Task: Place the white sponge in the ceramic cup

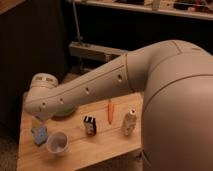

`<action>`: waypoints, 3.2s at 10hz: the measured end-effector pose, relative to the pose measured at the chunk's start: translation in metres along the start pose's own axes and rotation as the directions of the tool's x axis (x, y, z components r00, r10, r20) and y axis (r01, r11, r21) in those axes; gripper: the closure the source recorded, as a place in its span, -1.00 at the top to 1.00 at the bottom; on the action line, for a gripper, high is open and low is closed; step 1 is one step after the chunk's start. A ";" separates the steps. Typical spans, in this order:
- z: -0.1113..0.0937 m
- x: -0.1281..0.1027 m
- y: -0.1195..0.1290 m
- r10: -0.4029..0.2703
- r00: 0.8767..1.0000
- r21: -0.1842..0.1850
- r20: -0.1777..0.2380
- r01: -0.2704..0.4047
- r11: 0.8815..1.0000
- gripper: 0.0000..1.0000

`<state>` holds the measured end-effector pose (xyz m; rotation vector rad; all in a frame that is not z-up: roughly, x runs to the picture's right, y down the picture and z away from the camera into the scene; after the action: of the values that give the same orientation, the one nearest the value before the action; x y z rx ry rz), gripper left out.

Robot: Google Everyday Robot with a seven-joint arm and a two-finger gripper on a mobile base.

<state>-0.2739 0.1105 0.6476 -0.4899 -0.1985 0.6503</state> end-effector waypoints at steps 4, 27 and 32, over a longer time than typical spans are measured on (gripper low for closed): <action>0.000 0.000 0.000 0.000 1.000 0.000 0.000 0.000 1.000 0.60; 0.072 -0.097 0.016 0.044 0.988 -0.011 -0.150 -0.046 0.999 0.60; 0.100 -0.096 0.027 0.038 0.982 -0.021 -0.186 -0.043 0.999 0.60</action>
<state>-0.3954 0.1065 0.7185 -0.5771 -0.0203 0.6380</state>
